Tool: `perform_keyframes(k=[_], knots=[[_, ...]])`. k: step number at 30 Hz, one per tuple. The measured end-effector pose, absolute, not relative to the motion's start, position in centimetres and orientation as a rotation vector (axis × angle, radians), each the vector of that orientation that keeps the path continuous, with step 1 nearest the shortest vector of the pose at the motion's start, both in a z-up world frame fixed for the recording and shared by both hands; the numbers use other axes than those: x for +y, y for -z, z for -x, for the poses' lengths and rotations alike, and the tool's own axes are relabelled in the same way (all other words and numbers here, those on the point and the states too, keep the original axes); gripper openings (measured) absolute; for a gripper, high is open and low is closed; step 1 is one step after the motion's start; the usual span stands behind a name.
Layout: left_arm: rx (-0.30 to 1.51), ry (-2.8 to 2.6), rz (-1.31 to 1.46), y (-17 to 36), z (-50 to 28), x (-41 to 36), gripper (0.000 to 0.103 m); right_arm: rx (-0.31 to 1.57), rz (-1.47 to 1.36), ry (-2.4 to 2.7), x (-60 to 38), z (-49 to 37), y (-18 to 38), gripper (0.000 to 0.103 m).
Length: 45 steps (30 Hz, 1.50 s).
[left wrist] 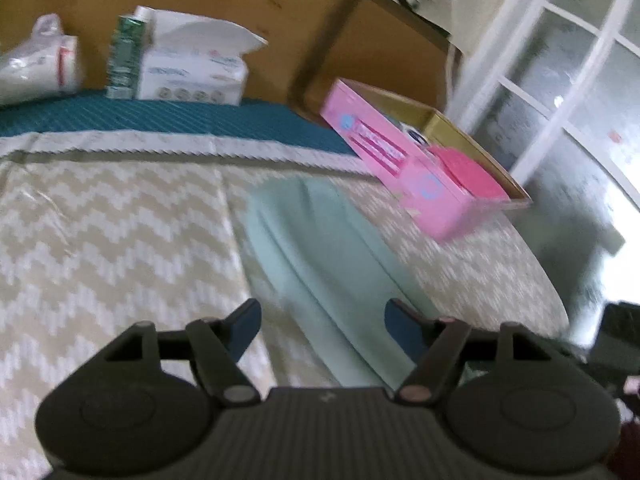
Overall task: Organize soft objects
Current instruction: 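Lift the green pouch into the pink tin and open both grippers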
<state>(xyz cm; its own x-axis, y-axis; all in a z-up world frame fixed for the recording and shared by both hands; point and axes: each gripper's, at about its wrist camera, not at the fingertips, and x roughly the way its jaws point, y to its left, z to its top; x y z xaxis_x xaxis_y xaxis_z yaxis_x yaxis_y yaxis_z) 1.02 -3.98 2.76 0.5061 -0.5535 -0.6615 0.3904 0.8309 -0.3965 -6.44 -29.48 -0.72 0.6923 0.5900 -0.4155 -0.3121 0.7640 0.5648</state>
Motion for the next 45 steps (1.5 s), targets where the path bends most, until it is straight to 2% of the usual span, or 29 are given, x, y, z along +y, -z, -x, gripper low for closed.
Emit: perform_keyframes(k=[2, 5, 8, 10, 13, 19, 23, 32, 36, 38, 41, 45], knots=[[0.890, 0.598, 0.204, -2.3, -0.7, -5.0, 0.071, 0.636, -0.476, -0.537, -29.2, 6.3, 1.0, 0.056], [0.921, 0.601, 0.188, -1.3, -0.2, -6.0, 0.058, 0.644, -0.453, -0.560, -28.2, 6.4, 1.4, 0.054], [0.882, 0.577, 0.157, -0.9, 0.7, -6.5, 0.049, 0.640, -0.440, -0.572, -27.0, 6.7, 1.5, 0.048], [0.858, 0.556, 0.147, -1.3, 0.9, -6.5, 0.046, 0.627, -0.421, -0.570, -26.2, 6.7, 1.4, 0.039], [0.777, 0.549, 0.121, -3.5, 0.7, -7.0, 0.046, 0.568, -0.436, -0.593, -26.0, 6.7, 0.9, 0.038], [0.525, 0.624, -0.017, -10.5, -1.5, -11.5, 0.046, 0.308, -0.369, -0.475, -28.9, 5.2, -4.0, 0.033], [0.486, 0.689, -0.037, -12.5, -6.4, -16.8, 0.046, 0.216, -0.346, -0.321, -33.1, 2.5, -6.2, 0.032], [0.580, 0.705, -0.109, -9.5, -17.0, -29.3, 0.048, 0.277, -0.402, -0.069, -40.5, -5.3, -4.3, 0.033], [0.649, 0.613, -0.178, -7.0, -20.3, -32.8, 0.051, 0.342, -0.355, 0.088, -41.2, -9.1, -3.1, 0.039], [0.662, 0.563, -0.204, -6.5, -20.5, -33.7, 0.051, 0.325, -0.387, 0.106, -41.8, -8.8, -3.0, 0.041], [0.628, 0.553, -0.229, -6.5, -19.3, -33.3, 0.056, 0.250, -0.411, 0.108, -41.7, -6.1, -3.5, 0.049], [0.584, 0.533, -0.261, -7.1, -16.4, -31.4, 0.065, 0.187, -0.406, 0.130, -40.0, -2.0, -3.8, 0.049]])
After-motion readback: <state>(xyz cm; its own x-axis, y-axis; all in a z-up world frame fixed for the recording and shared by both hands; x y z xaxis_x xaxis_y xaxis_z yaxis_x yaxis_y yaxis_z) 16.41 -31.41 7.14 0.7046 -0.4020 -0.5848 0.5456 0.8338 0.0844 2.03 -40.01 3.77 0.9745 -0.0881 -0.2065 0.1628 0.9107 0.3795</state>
